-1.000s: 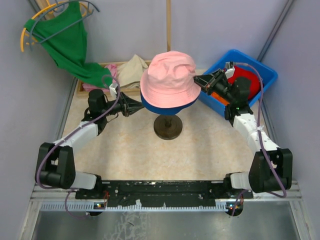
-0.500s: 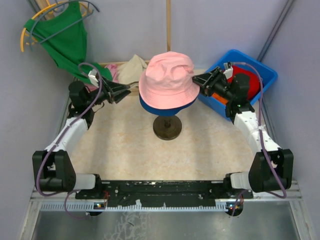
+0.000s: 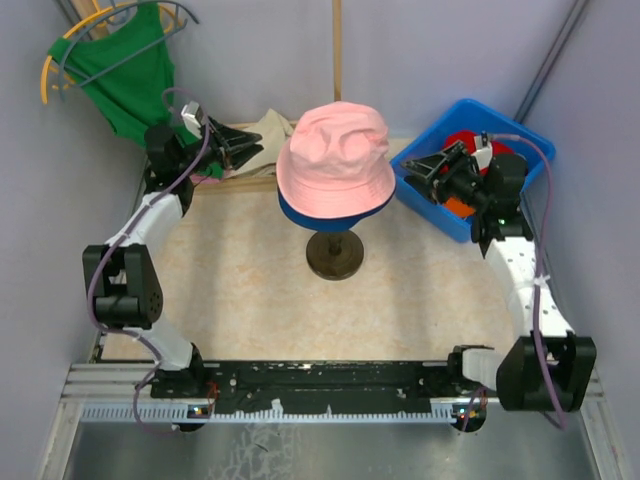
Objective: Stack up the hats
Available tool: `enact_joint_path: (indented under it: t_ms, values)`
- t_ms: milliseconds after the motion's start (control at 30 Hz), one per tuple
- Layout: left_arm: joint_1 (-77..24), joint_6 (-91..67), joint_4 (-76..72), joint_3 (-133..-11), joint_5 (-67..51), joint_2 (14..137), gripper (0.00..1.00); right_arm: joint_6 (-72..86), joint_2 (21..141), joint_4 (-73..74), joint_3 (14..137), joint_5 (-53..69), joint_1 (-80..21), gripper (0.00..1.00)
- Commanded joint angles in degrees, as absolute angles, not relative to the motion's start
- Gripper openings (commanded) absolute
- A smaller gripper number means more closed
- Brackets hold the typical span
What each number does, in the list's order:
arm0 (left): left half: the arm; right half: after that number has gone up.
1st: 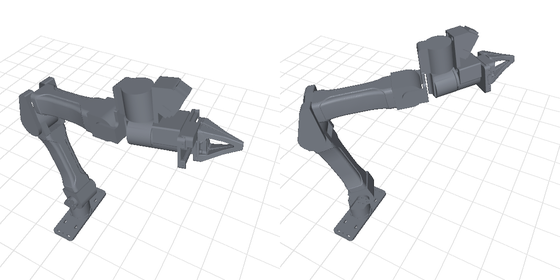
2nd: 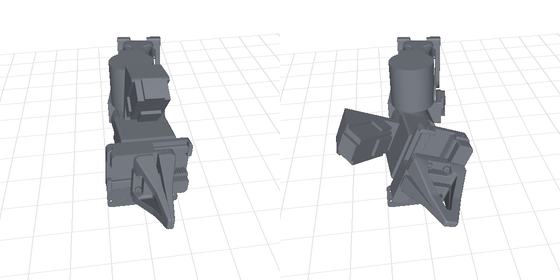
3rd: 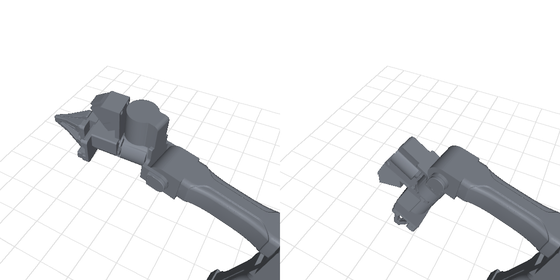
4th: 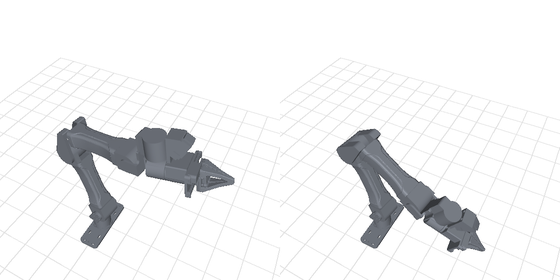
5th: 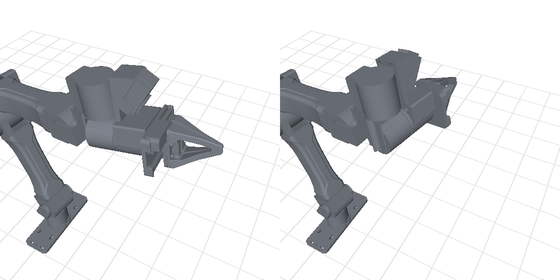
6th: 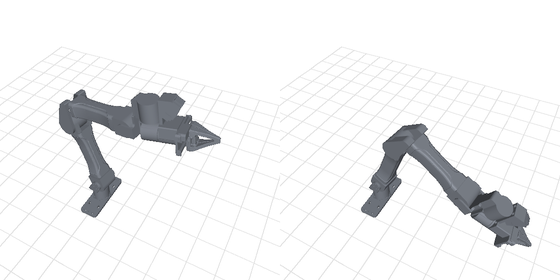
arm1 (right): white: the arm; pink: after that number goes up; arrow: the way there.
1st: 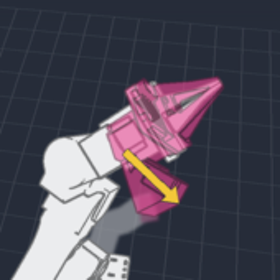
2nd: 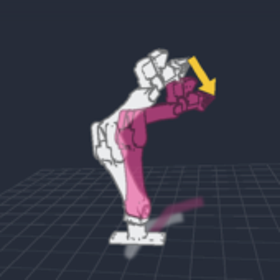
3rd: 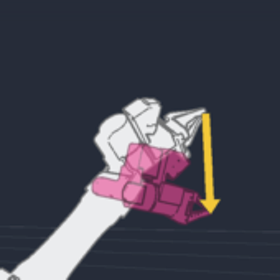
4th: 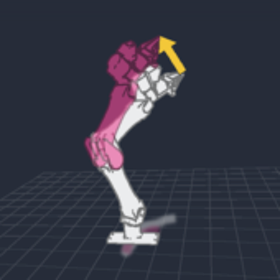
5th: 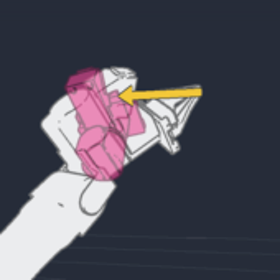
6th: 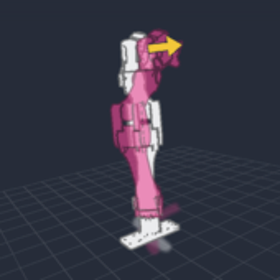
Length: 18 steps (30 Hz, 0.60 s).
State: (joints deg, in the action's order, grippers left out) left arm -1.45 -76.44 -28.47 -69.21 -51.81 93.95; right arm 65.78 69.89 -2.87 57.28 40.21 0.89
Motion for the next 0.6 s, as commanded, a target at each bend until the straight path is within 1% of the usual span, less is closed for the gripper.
enact_joint_path:
  t_ms: [0, 133, 333, 433, 567]
  values:
    - [-0.9, -75.0, -30.6, -77.2, -54.8, 99.1, 0.5, 65.3, 61.4, -0.6, 55.6, 39.5, 1.0, 0.54]
    - [-0.8, -75.3, -30.4, -83.2, -57.5, 104.9, 0.49, 69.8, 52.4, 1.5, 52.4, 39.3, 1.0, 0.54]
    - [-1.3, -76.1, -31.7, -90.4, -59.7, 109.9, 0.49, 79.1, 39.9, 5.4, 47.9, 38.7, -0.4, 0.55]
    - [-2.2, -76.3, -31.7, -93.5, -61.2, 111.6, 0.49, 82.5, 37.2, 5.1, 46.6, 34.1, -7.3, 0.55]
    - [-3.4, -77.4, -32.7, -94.8, -62.0, 112.6, 0.49, 82.4, 38.5, 4.4, 46.0, 23.9, -19.5, 0.55]
